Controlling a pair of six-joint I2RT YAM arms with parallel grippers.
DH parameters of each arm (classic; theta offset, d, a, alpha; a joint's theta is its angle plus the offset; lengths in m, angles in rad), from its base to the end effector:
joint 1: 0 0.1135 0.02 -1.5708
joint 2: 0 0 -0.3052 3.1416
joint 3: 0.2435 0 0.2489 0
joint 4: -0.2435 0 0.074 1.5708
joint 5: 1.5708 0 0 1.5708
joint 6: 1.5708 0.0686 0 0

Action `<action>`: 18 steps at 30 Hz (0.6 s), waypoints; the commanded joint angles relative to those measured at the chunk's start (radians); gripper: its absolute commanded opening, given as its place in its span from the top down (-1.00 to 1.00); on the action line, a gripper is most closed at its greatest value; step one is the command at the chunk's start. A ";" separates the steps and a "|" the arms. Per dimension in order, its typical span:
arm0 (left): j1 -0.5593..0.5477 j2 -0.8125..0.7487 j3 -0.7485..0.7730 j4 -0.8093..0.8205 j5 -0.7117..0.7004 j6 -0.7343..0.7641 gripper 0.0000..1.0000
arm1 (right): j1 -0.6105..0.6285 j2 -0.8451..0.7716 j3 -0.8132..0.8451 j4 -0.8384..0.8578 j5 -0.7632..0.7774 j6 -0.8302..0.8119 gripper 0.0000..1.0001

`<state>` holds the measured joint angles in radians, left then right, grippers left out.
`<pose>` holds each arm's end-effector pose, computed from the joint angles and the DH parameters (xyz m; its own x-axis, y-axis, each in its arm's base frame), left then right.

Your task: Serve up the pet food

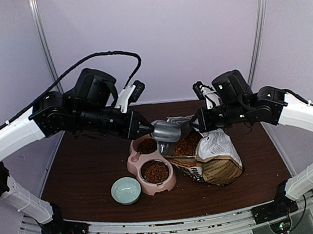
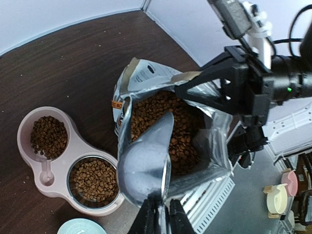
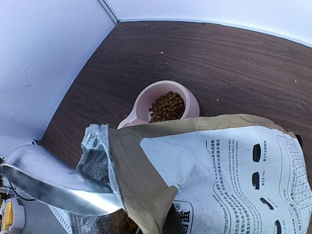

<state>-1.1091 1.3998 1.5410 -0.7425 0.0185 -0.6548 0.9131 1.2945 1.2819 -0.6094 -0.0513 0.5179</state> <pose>0.1398 -0.2838 0.4270 -0.7492 0.1388 -0.6477 0.5619 0.6509 -0.5105 0.1775 0.2355 0.3811 -0.7134 -0.1147 -0.6913 -0.5325 0.7301 0.4283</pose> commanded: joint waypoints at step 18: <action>-0.063 0.583 0.163 0.260 0.052 0.014 1.00 | 0.072 -0.032 0.009 0.124 0.011 0.061 1.00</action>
<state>-1.1774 1.8874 1.7206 -0.6857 -0.1169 -0.6735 0.9699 1.3037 1.2770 -0.6018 -0.0063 0.5583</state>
